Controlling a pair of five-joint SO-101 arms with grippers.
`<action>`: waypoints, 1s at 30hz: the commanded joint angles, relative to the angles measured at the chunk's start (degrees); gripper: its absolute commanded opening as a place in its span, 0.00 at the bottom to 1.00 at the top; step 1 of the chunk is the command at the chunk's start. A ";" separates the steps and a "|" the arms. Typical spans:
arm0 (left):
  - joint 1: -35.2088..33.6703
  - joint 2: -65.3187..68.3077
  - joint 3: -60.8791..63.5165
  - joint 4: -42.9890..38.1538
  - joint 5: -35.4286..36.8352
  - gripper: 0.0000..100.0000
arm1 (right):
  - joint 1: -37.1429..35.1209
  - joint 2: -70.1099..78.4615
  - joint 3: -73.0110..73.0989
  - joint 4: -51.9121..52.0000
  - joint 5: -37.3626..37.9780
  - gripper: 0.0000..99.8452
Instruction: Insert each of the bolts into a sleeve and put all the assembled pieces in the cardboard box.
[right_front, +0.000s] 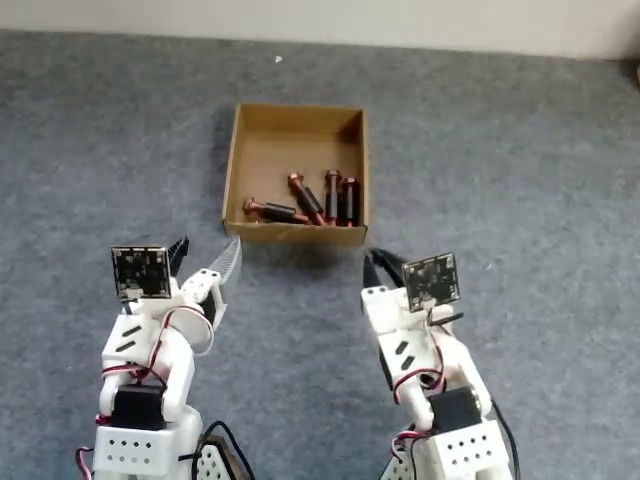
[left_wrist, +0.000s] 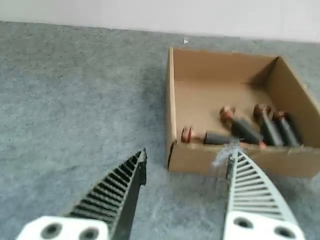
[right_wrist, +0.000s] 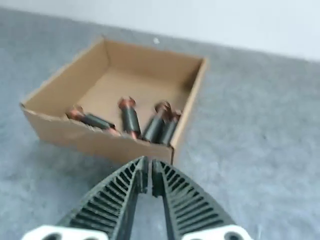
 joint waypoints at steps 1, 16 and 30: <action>1.01 -0.13 1.27 4.22 -1.32 0.27 | 0.75 -3.21 7.34 7.25 0.35 0.01; 1.01 -0.13 1.27 28.31 -1.58 0.27 | 0.92 -5.93 7.34 32.22 0.35 0.01; 0.57 -0.04 1.27 35.69 -9.67 0.27 | 5.76 -7.43 7.25 39.96 0.70 0.01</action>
